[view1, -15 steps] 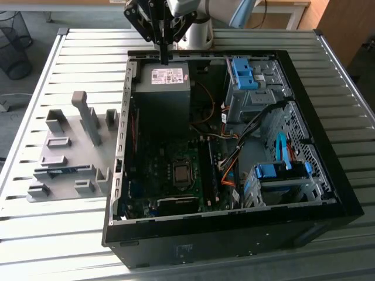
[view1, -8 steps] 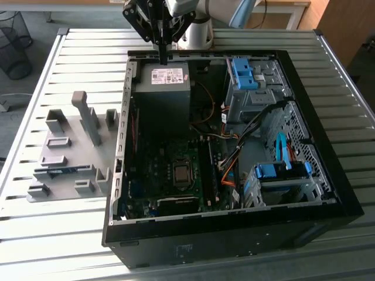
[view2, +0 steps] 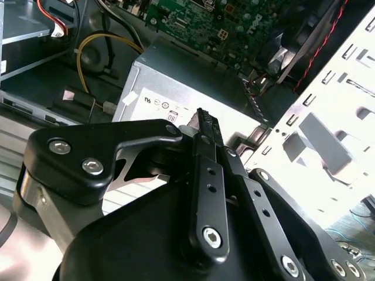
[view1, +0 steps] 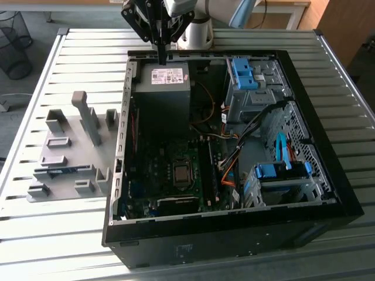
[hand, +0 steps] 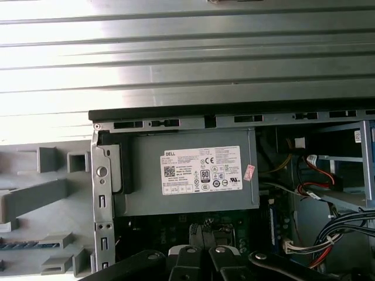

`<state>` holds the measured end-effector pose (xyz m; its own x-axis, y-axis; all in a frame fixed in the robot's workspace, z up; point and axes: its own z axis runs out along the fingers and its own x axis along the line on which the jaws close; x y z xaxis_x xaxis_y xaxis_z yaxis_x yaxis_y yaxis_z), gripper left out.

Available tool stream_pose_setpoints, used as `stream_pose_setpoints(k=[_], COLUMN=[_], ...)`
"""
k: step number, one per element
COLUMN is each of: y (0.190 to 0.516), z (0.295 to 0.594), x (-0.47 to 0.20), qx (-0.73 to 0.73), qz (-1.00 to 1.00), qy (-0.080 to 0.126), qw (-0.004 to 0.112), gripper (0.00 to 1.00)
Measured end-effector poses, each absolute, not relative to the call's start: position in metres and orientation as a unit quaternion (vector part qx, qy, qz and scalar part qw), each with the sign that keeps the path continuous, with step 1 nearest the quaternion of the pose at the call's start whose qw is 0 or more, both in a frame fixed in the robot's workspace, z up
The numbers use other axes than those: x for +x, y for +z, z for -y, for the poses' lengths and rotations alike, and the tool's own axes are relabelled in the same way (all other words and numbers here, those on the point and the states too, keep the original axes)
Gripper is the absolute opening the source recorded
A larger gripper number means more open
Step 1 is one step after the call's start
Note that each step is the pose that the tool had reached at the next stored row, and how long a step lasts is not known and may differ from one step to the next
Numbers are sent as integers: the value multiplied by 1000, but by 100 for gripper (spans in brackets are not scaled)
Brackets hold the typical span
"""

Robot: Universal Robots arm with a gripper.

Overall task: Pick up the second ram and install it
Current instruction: 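Reach for the second ram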

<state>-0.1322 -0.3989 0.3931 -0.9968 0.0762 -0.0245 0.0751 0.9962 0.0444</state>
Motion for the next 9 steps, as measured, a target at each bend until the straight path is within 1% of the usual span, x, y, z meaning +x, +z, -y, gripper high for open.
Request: stream_pose_setpoints(k=[9], y=[393], z=[399], x=[-135], qx=[38], qz=[-999], qy=[22], qw=[13], gripper=[10])
